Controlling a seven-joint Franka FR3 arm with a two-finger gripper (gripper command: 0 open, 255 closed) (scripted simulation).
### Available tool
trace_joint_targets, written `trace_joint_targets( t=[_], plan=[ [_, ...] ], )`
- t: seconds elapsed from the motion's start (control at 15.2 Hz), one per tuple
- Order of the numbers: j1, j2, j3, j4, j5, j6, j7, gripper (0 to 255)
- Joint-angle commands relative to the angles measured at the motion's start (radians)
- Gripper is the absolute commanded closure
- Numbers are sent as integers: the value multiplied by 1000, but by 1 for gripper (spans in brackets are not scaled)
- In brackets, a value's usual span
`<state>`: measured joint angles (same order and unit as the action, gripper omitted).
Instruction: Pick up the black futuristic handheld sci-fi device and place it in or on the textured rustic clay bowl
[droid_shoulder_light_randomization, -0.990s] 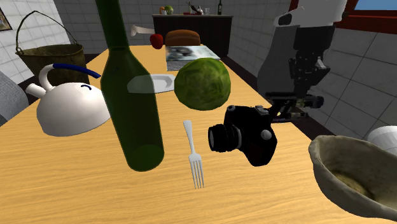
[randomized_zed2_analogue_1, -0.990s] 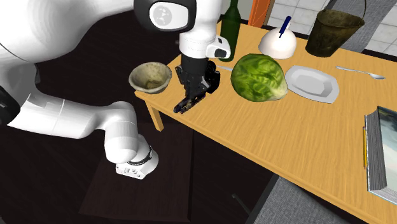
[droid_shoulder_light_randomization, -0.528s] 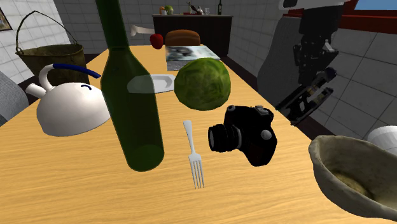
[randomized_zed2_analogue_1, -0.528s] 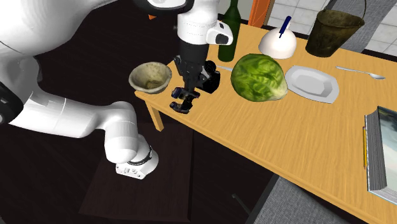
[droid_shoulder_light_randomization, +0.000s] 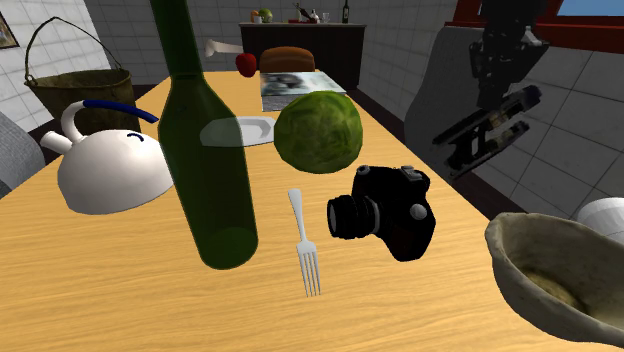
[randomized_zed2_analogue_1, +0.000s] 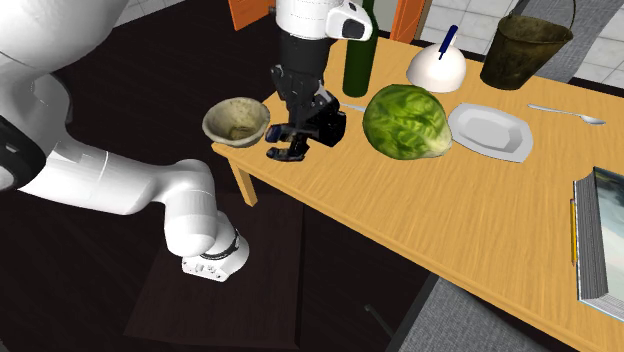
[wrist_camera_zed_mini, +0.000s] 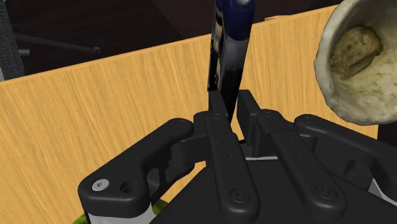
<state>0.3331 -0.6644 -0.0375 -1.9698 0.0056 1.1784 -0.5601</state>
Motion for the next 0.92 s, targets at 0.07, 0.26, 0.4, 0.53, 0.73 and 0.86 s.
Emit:
trace_joint_targets(
  t=[0.07,0.26,0.4,0.53,0.73,0.86],
  plan=[
    [1,23,0,60,0,-38,0,255],
    [1,48,-1,124,1,-76,1,255],
    [2,66,-1,167,2,-102,1,255],
    [4,50,17,164,16,-113,24,255],
    [11,4,72,148,61,-141,93,255],
    [15,-22,108,143,94,-158,141,255]
  ],
)
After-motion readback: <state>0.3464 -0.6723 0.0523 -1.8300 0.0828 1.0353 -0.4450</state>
